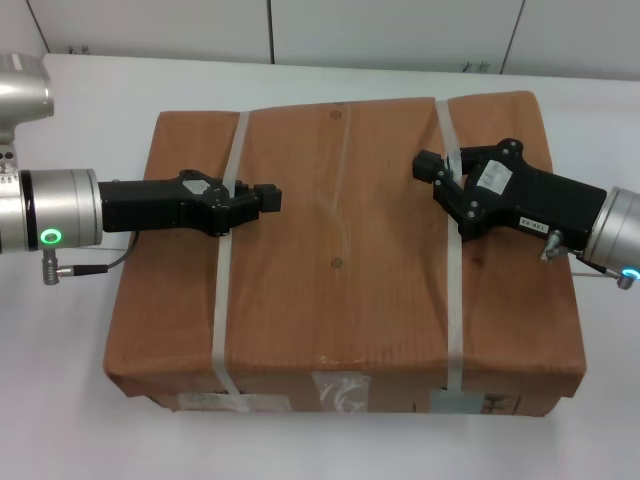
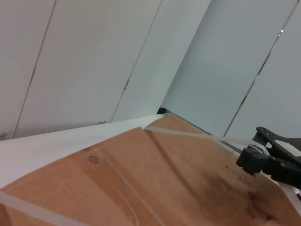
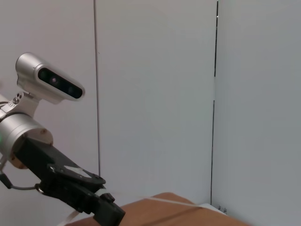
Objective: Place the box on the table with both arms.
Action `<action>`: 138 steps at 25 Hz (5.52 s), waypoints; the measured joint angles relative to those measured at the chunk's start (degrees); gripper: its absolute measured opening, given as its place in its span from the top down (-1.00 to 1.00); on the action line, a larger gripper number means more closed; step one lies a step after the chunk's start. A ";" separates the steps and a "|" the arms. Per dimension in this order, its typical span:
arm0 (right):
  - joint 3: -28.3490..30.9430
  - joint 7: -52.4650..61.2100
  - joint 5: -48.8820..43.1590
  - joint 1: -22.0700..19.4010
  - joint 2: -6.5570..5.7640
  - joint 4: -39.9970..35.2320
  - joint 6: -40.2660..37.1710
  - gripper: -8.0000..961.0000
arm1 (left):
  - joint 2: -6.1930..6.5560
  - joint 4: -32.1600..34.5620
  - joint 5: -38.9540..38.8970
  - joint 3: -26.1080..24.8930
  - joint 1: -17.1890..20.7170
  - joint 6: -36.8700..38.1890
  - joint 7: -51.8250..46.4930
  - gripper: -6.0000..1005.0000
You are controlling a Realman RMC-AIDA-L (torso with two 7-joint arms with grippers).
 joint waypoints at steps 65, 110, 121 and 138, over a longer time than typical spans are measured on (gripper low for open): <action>-0.64 0.55 -1.59 5.80 0.00 12.04 29.94 0.82 | -6.56 1.27 3.99 0.52 -1.17 -26.15 1.83 0.82; 7.22 7.30 -3.47 2.18 0.00 11.63 38.21 -0.80 | -6.61 3.86 6.68 0.48 -0.51 -31.22 1.18 -0.51; 7.57 7.32 -3.53 0.53 -0.08 10.08 36.21 -0.80 | -6.13 3.78 6.66 0.53 -0.66 -26.75 0.02 -0.51; 7.61 12.86 -3.39 -5.36 -0.18 0.21 23.96 -0.80 | -4.57 -1.22 2.31 0.16 -0.71 -12.72 -0.93 -0.51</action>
